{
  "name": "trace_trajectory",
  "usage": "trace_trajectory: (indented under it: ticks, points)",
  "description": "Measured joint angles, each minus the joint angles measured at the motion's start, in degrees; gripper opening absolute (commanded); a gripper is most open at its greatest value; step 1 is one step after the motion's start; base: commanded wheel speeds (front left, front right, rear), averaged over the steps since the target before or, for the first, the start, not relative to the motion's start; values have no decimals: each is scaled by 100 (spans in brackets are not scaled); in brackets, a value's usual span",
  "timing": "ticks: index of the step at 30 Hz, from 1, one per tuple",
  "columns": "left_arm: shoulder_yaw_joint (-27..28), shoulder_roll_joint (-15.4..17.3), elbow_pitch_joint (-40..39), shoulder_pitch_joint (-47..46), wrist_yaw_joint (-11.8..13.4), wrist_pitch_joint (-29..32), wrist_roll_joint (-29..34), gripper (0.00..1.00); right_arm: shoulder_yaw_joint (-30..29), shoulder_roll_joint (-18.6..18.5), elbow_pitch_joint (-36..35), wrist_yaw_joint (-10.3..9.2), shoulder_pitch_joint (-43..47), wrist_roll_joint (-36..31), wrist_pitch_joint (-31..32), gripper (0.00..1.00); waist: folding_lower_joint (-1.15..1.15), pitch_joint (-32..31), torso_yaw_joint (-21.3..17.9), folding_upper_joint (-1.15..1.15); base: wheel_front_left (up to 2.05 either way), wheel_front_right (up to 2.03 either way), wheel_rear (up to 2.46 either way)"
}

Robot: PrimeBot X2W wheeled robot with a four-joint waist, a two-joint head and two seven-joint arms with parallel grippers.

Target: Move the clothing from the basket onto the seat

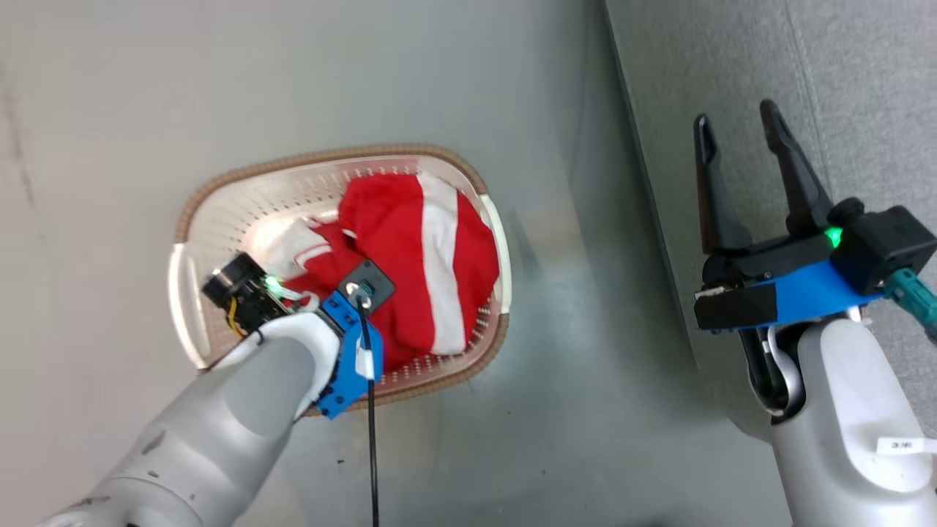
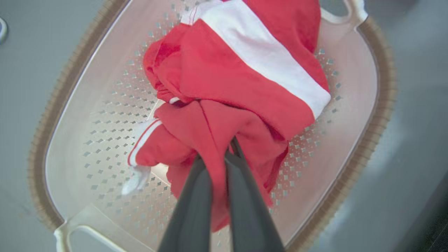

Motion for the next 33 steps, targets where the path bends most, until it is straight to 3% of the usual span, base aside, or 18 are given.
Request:
trace_trajectory:
  ticks: [20,27,33]
  points:
    - [52,-536,-67,395,0,-1472,-985,0,-82,-77,275,1,873,-93,0,100,0,-1722,654,0,0,0,0]
    - [356,-608,-315,374,1,-1589,-1093,0,-119,-25,363,0,1176,-99,0,100,-1,-2240,742,0,0,0,0]
    - [909,-593,-984,303,168,-1595,-979,0,-193,29,388,0,1430,-131,0,100,-1,-2598,777,0,0,0,0]
